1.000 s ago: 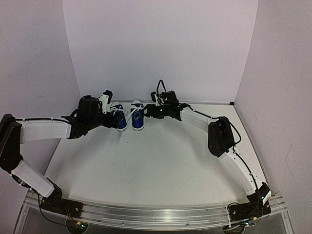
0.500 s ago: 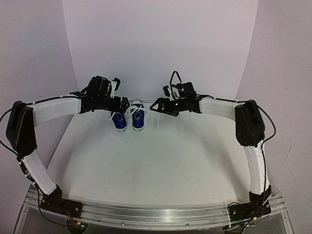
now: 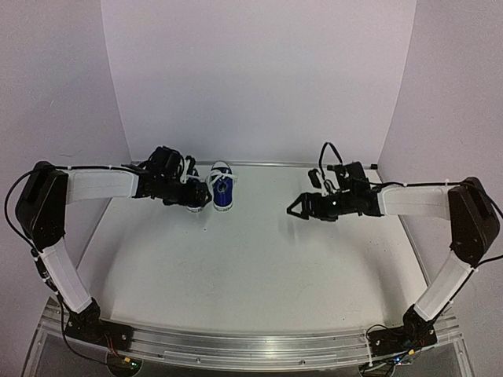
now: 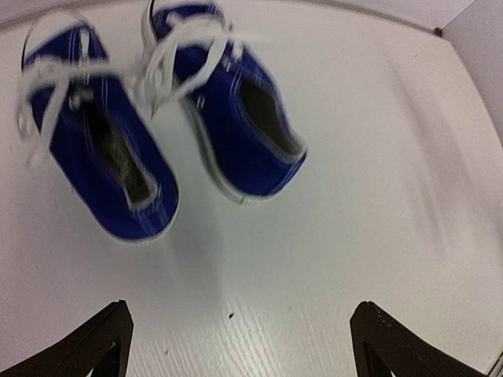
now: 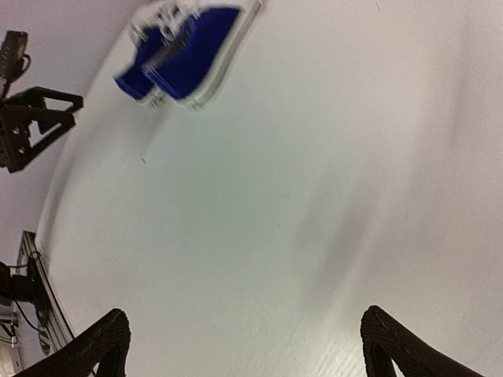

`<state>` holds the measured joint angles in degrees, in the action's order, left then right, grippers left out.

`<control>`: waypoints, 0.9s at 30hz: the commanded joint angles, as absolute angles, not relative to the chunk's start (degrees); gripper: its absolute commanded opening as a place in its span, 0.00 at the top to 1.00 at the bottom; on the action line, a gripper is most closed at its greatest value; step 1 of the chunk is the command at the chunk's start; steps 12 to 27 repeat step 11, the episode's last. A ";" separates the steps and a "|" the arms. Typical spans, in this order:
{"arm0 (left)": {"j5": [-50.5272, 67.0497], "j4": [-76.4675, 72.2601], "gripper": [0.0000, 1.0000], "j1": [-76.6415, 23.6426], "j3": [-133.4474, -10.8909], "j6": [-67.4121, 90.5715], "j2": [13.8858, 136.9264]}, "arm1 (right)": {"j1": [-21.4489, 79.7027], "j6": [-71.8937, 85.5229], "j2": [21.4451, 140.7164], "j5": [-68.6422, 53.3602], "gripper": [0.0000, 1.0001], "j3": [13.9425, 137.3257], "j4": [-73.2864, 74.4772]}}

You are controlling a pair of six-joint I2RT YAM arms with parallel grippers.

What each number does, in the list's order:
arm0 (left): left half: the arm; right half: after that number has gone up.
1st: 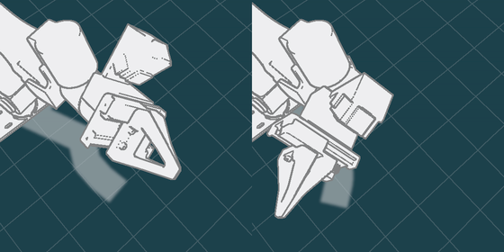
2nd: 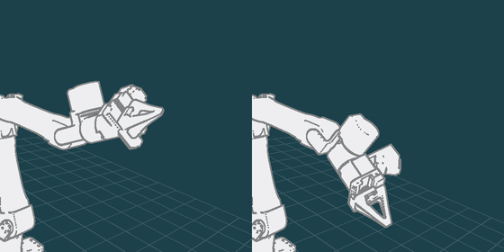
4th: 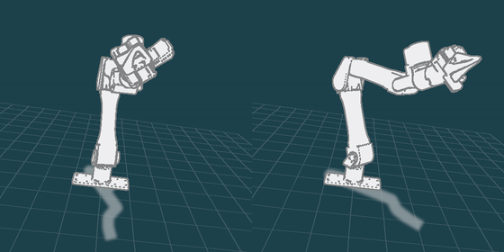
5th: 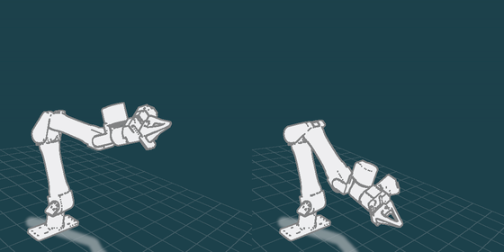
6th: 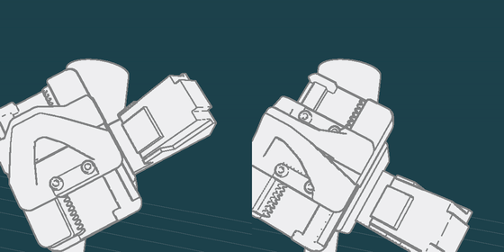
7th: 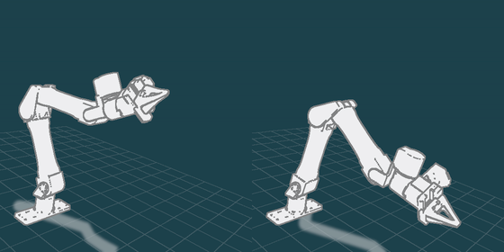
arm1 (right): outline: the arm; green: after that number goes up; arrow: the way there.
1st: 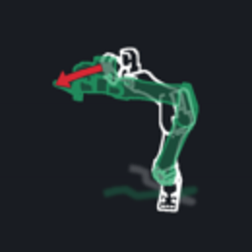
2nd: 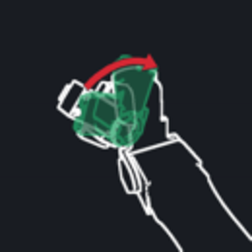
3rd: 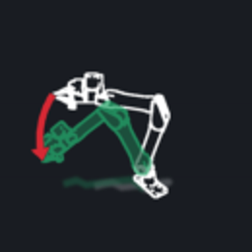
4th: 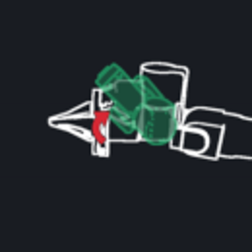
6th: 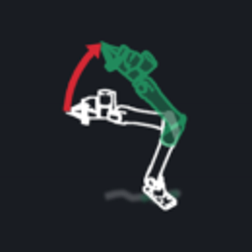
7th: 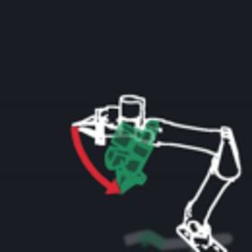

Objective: Tie the shoes

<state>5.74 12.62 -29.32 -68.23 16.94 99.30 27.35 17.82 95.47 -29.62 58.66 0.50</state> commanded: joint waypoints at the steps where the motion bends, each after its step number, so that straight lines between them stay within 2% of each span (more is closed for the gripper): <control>1: 6.98 7.79 0.00 -29.51 -59.11 23.66 95.29 | 27.69 18.62 91.30 -27.85 0.02 49.58 -3.76; 6: 5.79 5.01 0.00 -30.26 -54.42 25.86 93.07 | 27.69 19.46 90.99 -28.24 0.02 45.50 -6.21; 27: 3.75 5.10 0.00 -31.93 -55.68 24.79 93.07 | 27.73 19.42 91.79 -28.98 0.02 46.25 -6.66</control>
